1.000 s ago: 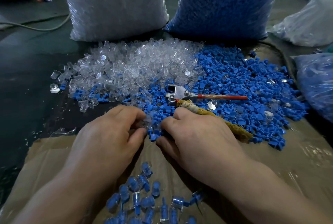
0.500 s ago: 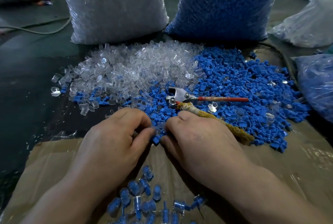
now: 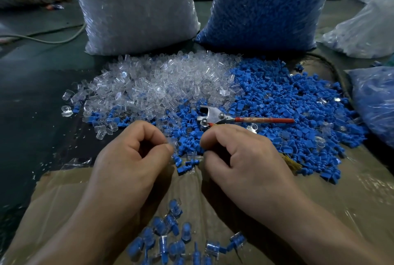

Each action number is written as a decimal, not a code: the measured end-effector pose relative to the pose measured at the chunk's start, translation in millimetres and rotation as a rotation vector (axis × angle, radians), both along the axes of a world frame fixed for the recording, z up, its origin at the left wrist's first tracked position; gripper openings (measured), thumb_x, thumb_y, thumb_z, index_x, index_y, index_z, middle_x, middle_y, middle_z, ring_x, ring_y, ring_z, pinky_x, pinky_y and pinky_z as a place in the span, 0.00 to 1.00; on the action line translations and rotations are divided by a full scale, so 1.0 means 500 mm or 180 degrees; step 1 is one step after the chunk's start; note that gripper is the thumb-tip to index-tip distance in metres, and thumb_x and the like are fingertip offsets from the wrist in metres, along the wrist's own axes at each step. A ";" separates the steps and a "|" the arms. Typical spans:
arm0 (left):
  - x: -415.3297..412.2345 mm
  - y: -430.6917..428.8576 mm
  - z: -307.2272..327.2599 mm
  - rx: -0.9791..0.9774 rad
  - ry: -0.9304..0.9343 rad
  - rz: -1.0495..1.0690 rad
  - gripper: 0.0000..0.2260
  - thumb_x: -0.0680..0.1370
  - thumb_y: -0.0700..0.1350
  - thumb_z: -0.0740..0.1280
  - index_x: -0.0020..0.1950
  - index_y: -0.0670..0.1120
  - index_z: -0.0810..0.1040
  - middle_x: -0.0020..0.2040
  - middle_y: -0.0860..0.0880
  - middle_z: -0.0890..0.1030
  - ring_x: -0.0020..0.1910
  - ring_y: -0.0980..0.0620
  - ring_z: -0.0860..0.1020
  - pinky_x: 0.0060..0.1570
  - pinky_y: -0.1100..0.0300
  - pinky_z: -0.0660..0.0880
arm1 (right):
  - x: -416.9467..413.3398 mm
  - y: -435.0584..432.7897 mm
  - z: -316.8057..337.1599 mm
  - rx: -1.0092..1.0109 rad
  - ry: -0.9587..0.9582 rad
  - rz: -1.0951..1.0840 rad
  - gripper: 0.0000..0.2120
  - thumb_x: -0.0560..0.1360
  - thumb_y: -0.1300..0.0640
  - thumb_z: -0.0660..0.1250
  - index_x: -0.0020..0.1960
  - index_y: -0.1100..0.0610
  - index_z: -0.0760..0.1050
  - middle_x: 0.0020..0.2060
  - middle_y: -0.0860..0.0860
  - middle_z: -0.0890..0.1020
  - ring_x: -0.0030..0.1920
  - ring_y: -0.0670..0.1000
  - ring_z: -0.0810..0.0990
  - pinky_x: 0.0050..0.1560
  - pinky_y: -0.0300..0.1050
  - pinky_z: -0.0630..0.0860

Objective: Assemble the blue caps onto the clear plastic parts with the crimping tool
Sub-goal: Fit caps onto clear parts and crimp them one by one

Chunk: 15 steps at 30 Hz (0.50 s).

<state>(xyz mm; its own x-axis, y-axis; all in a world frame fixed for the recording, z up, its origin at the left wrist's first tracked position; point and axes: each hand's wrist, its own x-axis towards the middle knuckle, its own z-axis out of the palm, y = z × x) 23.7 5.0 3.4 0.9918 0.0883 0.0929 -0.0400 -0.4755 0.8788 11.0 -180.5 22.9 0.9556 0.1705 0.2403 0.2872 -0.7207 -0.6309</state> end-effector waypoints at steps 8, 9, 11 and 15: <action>-0.004 0.002 0.002 -0.1001 0.0329 -0.0202 0.11 0.69 0.57 0.73 0.42 0.50 0.81 0.27 0.48 0.77 0.25 0.51 0.73 0.24 0.58 0.72 | -0.007 0.003 0.004 0.0778 -0.0115 0.0217 0.05 0.74 0.55 0.69 0.48 0.46 0.77 0.44 0.39 0.80 0.47 0.42 0.79 0.46 0.40 0.75; -0.003 0.002 0.000 -0.1229 0.0450 -0.0213 0.14 0.66 0.58 0.72 0.42 0.49 0.81 0.27 0.46 0.78 0.25 0.49 0.73 0.25 0.55 0.72 | -0.007 0.006 0.005 0.0764 -0.0171 0.0272 0.05 0.74 0.55 0.68 0.48 0.47 0.78 0.43 0.40 0.80 0.47 0.43 0.79 0.45 0.41 0.76; -0.003 0.001 -0.002 -0.1449 0.0633 -0.0295 0.17 0.63 0.59 0.71 0.42 0.48 0.81 0.28 0.43 0.78 0.25 0.47 0.72 0.27 0.55 0.70 | -0.009 0.010 0.006 0.0755 -0.0285 0.0337 0.06 0.73 0.56 0.68 0.48 0.48 0.78 0.43 0.40 0.80 0.46 0.43 0.79 0.45 0.41 0.76; -0.007 -0.004 0.002 -0.1489 0.0649 -0.0408 0.18 0.62 0.60 0.72 0.42 0.48 0.81 0.28 0.42 0.78 0.24 0.47 0.72 0.26 0.56 0.70 | -0.012 0.015 0.006 0.0714 -0.0388 0.0435 0.07 0.73 0.57 0.68 0.49 0.47 0.76 0.42 0.40 0.79 0.45 0.43 0.79 0.42 0.37 0.74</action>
